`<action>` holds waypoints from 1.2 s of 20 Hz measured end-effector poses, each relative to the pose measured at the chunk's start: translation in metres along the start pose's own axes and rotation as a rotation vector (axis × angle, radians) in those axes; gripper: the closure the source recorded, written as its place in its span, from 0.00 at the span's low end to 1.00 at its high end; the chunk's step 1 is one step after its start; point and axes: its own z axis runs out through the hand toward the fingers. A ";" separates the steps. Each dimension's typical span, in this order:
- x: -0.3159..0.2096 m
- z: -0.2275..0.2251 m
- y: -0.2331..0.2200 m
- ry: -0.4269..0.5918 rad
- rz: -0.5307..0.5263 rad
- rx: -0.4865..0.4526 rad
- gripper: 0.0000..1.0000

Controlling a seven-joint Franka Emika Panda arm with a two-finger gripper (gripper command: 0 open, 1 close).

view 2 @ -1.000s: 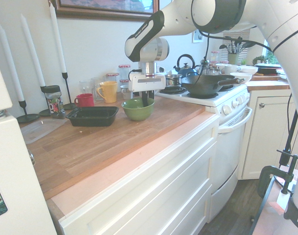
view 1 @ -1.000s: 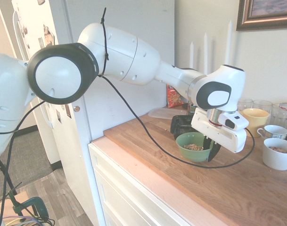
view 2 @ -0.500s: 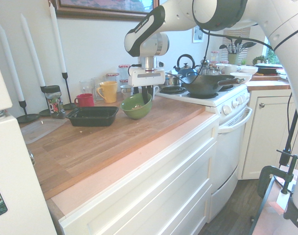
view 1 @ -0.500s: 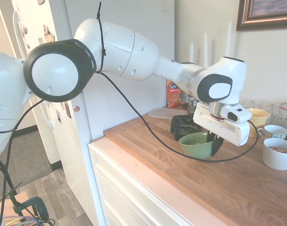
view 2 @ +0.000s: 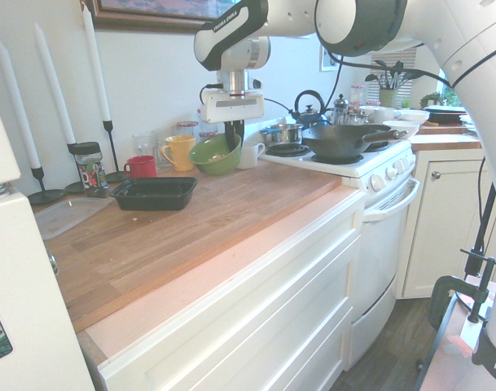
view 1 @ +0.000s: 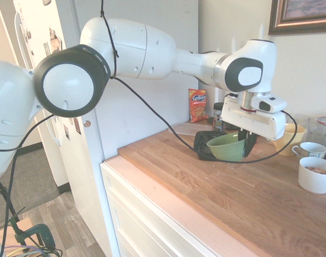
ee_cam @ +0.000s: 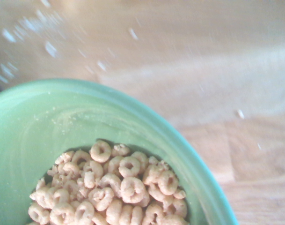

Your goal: Pour the cereal into the box

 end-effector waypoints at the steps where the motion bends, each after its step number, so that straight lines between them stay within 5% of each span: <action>1: -0.006 -0.008 -0.012 0.017 -0.007 -0.005 1.00; 10: -0.036 -0.025 -0.090 0.214 -0.054 -0.110 1.00; 24: -0.059 -0.024 -0.153 0.676 -0.240 -0.294 1.00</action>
